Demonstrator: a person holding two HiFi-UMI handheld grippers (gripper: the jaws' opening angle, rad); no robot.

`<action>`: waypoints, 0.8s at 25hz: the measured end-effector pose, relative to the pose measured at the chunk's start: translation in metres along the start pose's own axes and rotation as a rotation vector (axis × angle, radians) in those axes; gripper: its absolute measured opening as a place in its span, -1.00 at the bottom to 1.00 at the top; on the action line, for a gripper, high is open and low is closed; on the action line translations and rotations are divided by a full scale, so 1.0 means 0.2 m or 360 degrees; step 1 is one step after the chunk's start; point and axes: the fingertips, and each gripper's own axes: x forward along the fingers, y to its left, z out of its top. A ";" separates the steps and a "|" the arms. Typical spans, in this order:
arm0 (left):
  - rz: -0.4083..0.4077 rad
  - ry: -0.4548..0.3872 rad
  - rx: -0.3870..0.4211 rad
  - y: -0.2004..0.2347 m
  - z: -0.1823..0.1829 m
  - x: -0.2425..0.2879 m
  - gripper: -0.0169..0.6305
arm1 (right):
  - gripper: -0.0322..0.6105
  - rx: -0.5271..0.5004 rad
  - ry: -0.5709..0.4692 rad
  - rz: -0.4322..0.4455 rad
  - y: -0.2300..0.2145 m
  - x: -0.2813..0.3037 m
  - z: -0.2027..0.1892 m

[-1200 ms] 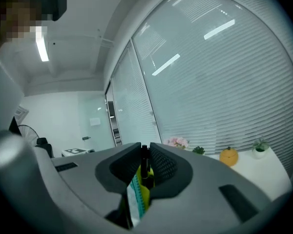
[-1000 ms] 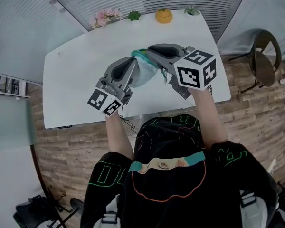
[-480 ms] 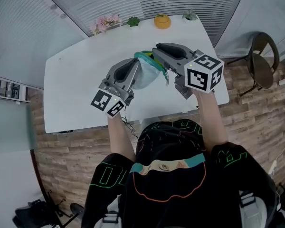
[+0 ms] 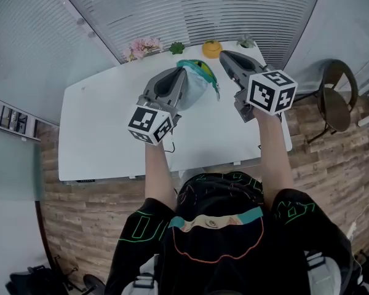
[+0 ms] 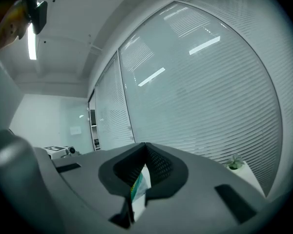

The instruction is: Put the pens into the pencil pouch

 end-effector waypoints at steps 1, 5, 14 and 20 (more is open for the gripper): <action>0.0028 -0.0001 0.0005 0.01 0.02 0.03 -0.92 | -0.89 -0.0012 -0.0012 -0.0027 -0.02 0.00 0.03; 0.0170 0.0006 -0.0022 0.10 0.09 0.15 -0.92 | -0.89 -0.0081 -0.0046 -0.0169 -0.14 -0.01 0.13; 0.0760 0.0118 -0.0206 0.32 -0.03 0.19 -0.92 | -0.89 -0.0250 -0.0114 -0.0668 -0.39 -0.16 0.19; 0.0828 0.0104 -0.0203 0.33 -0.06 0.18 -0.92 | -0.89 -0.0266 -0.0113 -0.0650 -0.41 -0.18 0.17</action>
